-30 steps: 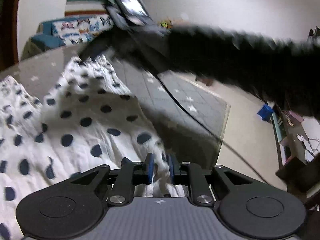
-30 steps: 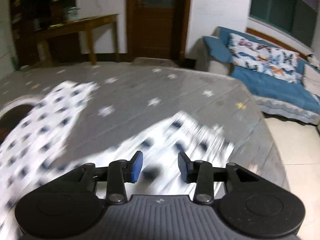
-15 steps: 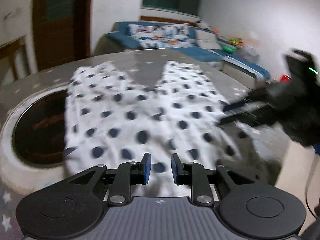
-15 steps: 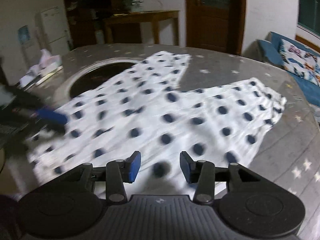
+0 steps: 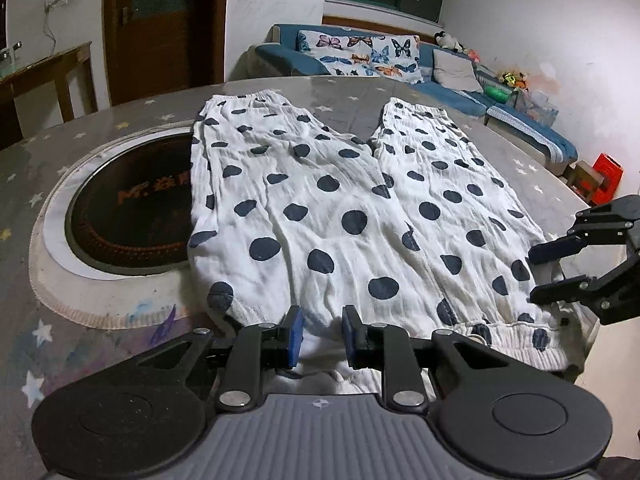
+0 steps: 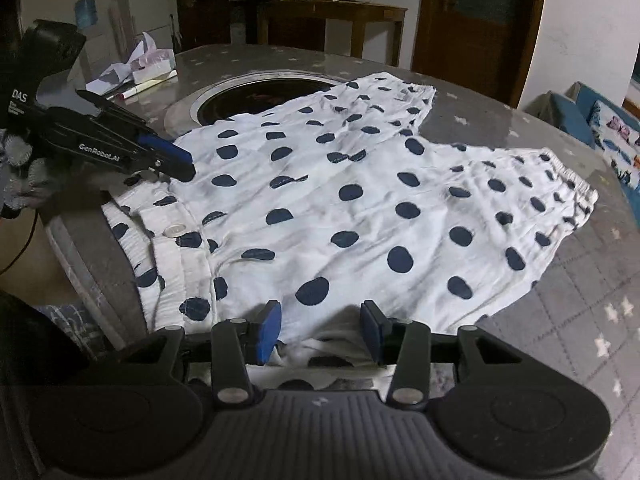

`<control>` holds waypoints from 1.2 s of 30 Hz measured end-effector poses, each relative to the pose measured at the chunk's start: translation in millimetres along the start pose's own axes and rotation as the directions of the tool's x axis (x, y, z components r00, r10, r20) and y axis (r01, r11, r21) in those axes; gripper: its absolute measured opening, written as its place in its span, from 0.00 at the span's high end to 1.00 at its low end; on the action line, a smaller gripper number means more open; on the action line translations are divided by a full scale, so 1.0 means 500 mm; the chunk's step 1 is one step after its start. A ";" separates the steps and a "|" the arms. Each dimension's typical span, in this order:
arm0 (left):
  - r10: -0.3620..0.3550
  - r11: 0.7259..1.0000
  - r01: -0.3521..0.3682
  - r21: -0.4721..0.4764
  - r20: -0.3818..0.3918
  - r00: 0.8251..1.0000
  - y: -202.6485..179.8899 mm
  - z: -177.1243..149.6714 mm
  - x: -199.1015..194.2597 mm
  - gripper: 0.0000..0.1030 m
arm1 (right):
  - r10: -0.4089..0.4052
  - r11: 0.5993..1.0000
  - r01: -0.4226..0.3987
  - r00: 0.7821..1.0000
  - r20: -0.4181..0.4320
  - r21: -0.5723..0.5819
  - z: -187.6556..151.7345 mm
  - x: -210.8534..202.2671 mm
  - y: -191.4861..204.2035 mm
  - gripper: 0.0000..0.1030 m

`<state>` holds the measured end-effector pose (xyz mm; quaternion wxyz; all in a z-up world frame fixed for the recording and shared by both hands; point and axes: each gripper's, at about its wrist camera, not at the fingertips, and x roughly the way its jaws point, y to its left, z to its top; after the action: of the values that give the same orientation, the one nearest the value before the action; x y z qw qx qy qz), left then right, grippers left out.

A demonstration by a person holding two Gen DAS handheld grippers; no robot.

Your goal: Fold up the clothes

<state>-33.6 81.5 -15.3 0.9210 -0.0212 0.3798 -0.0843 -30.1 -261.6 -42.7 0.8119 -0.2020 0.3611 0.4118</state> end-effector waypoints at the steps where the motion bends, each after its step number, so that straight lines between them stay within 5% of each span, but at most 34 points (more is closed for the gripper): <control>1: 0.001 1.000 -0.001 0.005 0.009 1.000 -0.002 0.001 -0.007 0.78 | 0.001 1.000 -0.001 1.000 0.008 -0.003 0.004 -0.006 0.003 0.57; 10: 0.024 1.000 -0.024 0.018 0.003 1.000 -0.010 -0.015 -0.016 0.77 | 0.092 0.995 -0.092 0.995 0.026 -0.030 0.011 0.013 0.062 0.56; 19: -0.013 0.998 0.010 0.067 0.053 0.999 -0.051 -0.008 -0.049 0.68 | 0.041 0.999 -0.042 0.996 0.082 0.016 0.010 -0.021 0.051 0.42; 29: -0.041 0.996 0.042 0.081 -0.018 0.999 -0.079 -0.023 -0.009 0.68 | 0.005 0.993 -0.013 0.998 0.070 0.118 -0.032 -0.014 0.012 0.41; 36: -0.082 0.989 0.079 0.127 0.017 0.997 -0.115 -0.008 -0.033 0.67 | -0.017 0.984 -0.007 0.991 0.130 0.178 -0.021 -0.030 -0.012 0.41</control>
<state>-55.7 27.9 -0.9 0.9204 0.0211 0.3626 -0.1450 -35.9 -279.5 -38.1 0.8497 -0.1022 0.3418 0.3883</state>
